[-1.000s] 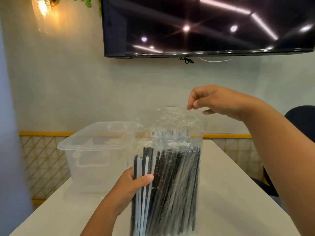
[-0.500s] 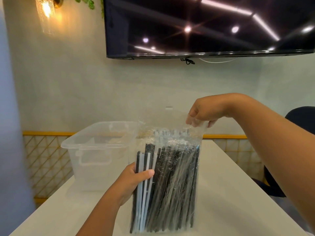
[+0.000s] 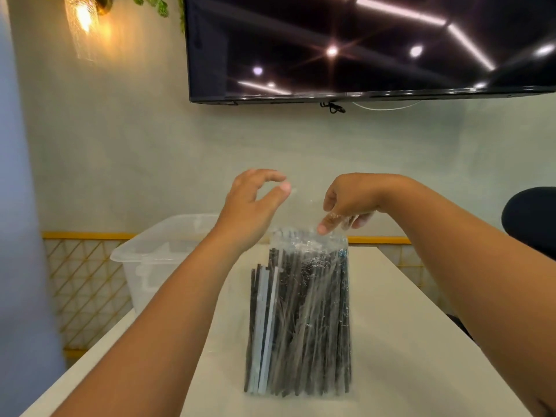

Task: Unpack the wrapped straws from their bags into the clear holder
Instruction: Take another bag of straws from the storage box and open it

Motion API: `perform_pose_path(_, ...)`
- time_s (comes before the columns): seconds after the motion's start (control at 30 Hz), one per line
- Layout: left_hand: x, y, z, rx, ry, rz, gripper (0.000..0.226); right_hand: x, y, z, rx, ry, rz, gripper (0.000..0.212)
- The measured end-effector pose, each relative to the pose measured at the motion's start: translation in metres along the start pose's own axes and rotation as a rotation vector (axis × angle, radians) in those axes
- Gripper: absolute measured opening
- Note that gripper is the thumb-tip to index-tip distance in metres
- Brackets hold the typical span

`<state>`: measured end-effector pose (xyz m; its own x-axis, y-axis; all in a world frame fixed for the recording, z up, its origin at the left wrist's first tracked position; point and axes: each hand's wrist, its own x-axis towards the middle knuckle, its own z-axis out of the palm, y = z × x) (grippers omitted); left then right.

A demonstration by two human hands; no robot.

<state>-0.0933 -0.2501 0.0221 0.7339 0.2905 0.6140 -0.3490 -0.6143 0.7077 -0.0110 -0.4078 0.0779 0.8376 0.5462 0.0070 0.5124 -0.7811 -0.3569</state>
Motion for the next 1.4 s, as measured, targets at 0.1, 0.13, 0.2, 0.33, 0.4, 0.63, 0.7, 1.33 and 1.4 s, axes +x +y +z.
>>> perform_pose_path(0.1, 0.017, 0.016, 0.007, 0.303, -0.166, -0.077, 0.039, 0.002, -0.005, 0.005, -0.005, 0.041, 0.01, 0.053)
perform_pose_path(0.13, 0.022, 0.017, 0.01, 0.392, -0.195, -0.123, 0.045, 0.003, -0.006, 0.007, -0.007, 0.063, 0.008, 0.044)
perform_pose_path(0.2, 0.033, 0.014, 0.013, 0.533, -0.17, -0.209, 0.049, 0.004, -0.006, 0.01, -0.04, 0.094, 0.007, 0.031)
perform_pose_path(0.33, 0.048, -0.002, 0.008, 0.77, -0.132, -0.288, 0.029, 0.005, -0.002, 0.011, -0.04, 0.1, -0.001, 0.043)
perform_pose_path(0.4, 0.048, 0.0, 0.003, 0.845, -0.231, -0.301, 0.016, 0.005, 0.001, 0.01, -0.039, 0.091, -0.017, 0.05)
perform_pose_path(0.63, 0.045, -0.001, -0.007, 0.661, -0.544, -0.452, 0.027, 0.002, 0.006, 0.015, -0.039, -0.007, -0.035, 0.066)
perform_pose_path(0.7, 0.04, -0.002, -0.008, 0.609, -0.578, -0.487, 0.034, -0.001, 0.006, 0.02, -0.12, -0.068, -0.004, 0.068)
perform_pose_path(1.33, -0.013, -0.043, 0.038, -0.292, -0.248, -0.562, 0.075, 0.023, 0.036, 0.105, 0.944, 0.144, 0.109, 0.081)
perform_pose_path(1.4, -0.018, -0.053, 0.042, -0.521, -0.181, -0.593, 0.07, 0.025, 0.039, 0.11, 1.11, 0.155, 0.165, 0.074)
